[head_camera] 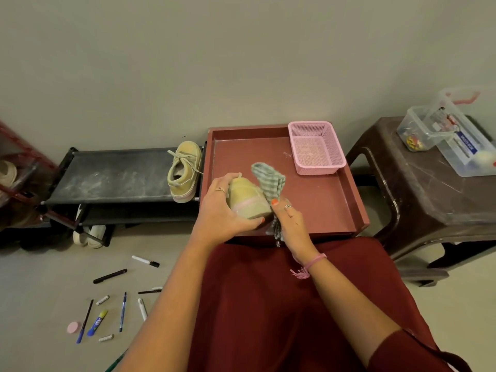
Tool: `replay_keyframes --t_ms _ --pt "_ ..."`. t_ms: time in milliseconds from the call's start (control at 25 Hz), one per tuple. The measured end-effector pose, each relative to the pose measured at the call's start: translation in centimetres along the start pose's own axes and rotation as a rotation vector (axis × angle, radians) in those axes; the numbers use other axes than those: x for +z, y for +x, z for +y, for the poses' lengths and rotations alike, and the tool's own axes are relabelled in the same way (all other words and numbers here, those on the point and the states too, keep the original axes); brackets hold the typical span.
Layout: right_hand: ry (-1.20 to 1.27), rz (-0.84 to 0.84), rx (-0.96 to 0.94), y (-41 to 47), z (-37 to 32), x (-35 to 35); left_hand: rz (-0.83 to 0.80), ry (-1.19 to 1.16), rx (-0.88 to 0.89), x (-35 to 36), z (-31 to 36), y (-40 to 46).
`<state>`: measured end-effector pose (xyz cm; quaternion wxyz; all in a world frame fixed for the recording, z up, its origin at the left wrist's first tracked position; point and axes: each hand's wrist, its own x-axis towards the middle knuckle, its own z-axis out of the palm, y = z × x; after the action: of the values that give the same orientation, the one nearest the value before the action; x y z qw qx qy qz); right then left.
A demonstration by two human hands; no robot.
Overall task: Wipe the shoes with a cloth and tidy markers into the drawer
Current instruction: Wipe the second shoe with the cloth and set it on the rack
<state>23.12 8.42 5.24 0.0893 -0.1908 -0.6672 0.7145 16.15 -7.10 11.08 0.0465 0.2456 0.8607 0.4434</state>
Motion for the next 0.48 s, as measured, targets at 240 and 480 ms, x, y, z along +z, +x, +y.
replay_keyframes --t_ms 240,480 --pt "-0.254 -0.02 -0.353 -0.4 -2.2 -1.9 0.089 -0.178 0.068 4.3 0.1 0.6" --pt "-0.688 -0.214 -0.484 -0.3 1.3 -2.2 0.161 -0.291 -0.023 7.4 -2.6 -1.9"
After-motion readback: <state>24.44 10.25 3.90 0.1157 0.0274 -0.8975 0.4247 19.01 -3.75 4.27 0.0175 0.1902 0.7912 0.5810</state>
